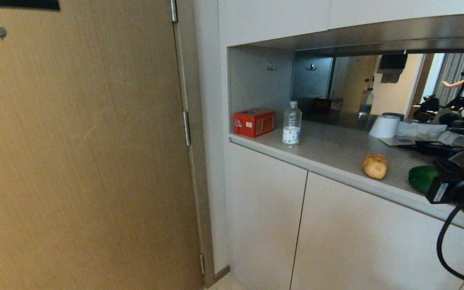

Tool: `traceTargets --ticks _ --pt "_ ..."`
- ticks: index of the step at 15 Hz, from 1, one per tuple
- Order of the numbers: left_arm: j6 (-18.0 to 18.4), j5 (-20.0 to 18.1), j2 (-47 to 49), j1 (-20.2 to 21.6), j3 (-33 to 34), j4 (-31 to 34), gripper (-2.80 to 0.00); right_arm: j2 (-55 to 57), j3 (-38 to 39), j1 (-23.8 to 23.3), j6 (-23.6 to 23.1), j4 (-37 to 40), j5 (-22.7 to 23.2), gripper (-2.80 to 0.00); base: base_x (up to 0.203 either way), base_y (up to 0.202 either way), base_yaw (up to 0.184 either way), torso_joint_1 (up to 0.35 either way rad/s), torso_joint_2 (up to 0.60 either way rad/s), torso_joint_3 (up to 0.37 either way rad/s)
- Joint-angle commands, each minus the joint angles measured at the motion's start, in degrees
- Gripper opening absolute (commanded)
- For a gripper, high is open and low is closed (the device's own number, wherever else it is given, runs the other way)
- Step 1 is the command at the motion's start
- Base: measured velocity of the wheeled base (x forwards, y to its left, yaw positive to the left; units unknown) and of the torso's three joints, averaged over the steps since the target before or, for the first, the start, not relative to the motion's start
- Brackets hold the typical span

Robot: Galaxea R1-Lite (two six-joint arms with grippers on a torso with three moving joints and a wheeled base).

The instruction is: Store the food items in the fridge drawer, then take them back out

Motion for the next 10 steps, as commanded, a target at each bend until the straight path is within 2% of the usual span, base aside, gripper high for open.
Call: traceTargets --ticks 1,7,10 --pt "0.00 0.00 -0.11 0.00 0.00 0.11 -2.80 -4.67 2.94 0.02 0.27 -0.49 -0.03 -2.80 0.000 0.000 0.000 0.000 0.00 0.000" --pt "0.00 0.00 -0.11 0.00 0.00 0.03 -2.80 -12.04 12.00 -0.06 1.83 -0.39 -0.10 -2.80 0.000 0.000 0.000 0.000 0.00 0.000" --pt "0.00 0.00 -0.09 0.00 0.00 0.02 -2.80 -18.86 13.44 -0.09 7.15 3.68 -0.02 -2.80 0.000 0.000 0.000 0.000 0.00 0.000"
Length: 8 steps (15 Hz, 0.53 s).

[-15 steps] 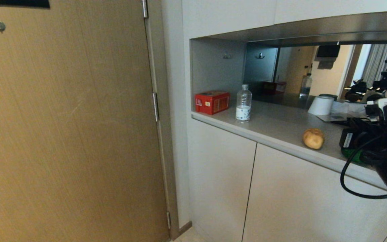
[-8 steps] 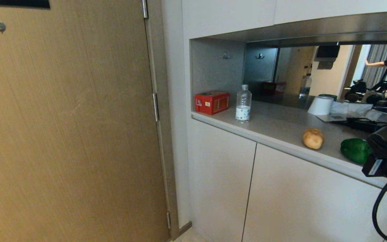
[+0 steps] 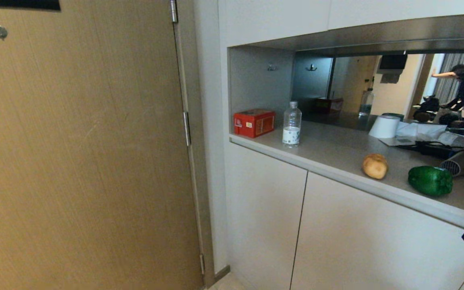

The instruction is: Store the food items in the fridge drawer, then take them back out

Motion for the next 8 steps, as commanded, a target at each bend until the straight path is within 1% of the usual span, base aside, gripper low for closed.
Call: traceTargets --ticks 1,2,5,6,8 --pt "0.00 -0.02 -0.10 0.00 0.00 0.06 -2.80 -5.64 0.42 0.01 1.22 4.29 0.47 -2.80 0.000 0.000 0.000 0.000 0.00 0.000" --pt "0.00 -0.02 -0.11 0.00 0.00 0.05 -2.80 -7.88 0.44 0.01 1.93 7.56 1.78 -2.80 0.000 0.000 0.000 0.000 0.00 0.000" --pt "0.00 -0.02 -0.11 0.00 0.00 0.05 -2.80 -15.31 0.45 0.05 3.31 13.32 4.91 -2.80 0.000 0.000 0.000 0.000 0.00 0.000" --pt "0.00 -0.02 -0.11 0.00 0.00 0.05 -2.80 -18.93 0.45 0.27 3.31 16.32 5.49 -2.80 0.000 0.000 0.000 0.000 0.00 0.000" --pt "0.00 -0.02 -0.11 0.00 0.00 0.05 -2.80 -26.98 0.45 1.35 3.29 24.86 6.29 -2.80 0.000 0.000 0.000 0.000 0.00 0.000"
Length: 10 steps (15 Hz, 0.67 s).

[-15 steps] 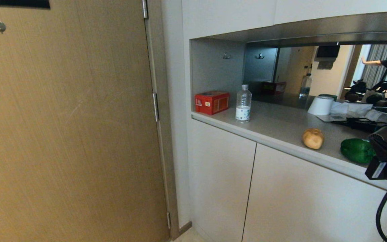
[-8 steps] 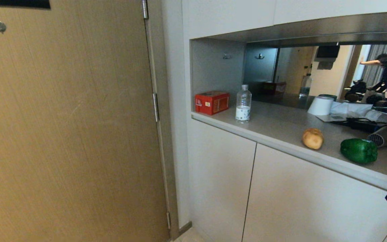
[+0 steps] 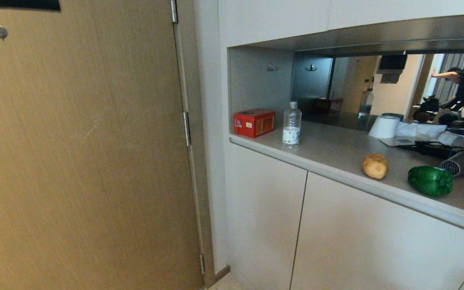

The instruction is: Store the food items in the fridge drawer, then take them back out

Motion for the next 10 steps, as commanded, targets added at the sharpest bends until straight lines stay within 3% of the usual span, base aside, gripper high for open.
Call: traceTargets --ticks 1,6,8,10 --pt "0.00 -0.02 -0.11 0.00 0.00 0.11 -2.80 -10.97 0.01 1.03 -0.17 7.44 0.45 -2.80 0.000 0.000 0.000 0.000 0.00 0.000" --pt "-0.09 -0.02 -0.10 0.00 0.00 0.04 -2.80 -32.01 0.01 4.68 -1.79 42.35 2.84 -2.80 0.000 0.000 0.000 0.000 0.00 0.000" --pt "0.00 -0.02 -0.11 0.00 0.00 0.11 -2.80 -31.87 0.07 5.30 -1.63 48.43 4.32 -2.80 0.000 0.000 0.000 0.000 0.00 0.000" --pt "0.00 -0.02 -0.08 0.00 0.00 0.02 -2.80 -32.06 0.02 2.62 -3.96 50.83 5.74 -2.80 0.000 0.000 0.000 0.000 0.00 0.000"
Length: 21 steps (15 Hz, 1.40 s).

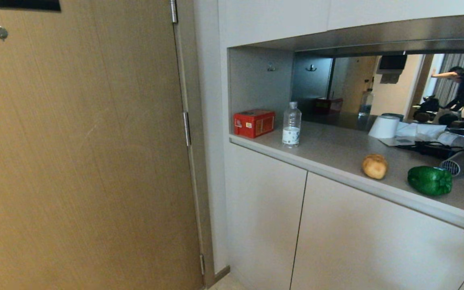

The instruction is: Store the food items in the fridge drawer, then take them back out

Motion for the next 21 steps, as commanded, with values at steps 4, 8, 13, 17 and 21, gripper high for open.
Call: traceTargets --ticks 4,8,13,17,21 --pt "0.02 -0.01 -0.11 0.00 0.00 0.02 -2.80 -12.83 0.12 -3.95 -1.46 0.55 1.49 -2.80 0.000 0.000 0.000 0.000 0.00 0.000" --pt "-0.77 0.59 -0.04 0.00 0.00 0.04 -2.80 -16.66 0.18 -4.65 -1.27 0.68 0.68 -2.80 0.000 0.000 0.000 0.000 0.00 0.000" --pt "-0.77 0.59 -0.11 0.00 0.00 0.02 -2.80 -16.66 0.18 -4.65 -1.11 0.68 0.68 -2.80 0.000 0.000 0.000 0.000 0.00 0.000" --pt "-0.77 0.59 -0.11 0.00 0.00 0.02 -2.80 -16.66 0.18 -4.65 -1.18 0.68 0.68 -2.80 0.000 0.000 0.000 0.000 0.00 0.000" --pt "-0.77 0.59 -0.11 0.00 0.00 0.02 -2.80 -16.63 0.18 -4.65 -1.15 0.55 0.85 -2.80 -0.003 0.002 -0.048 0.002 0.00 0.000"
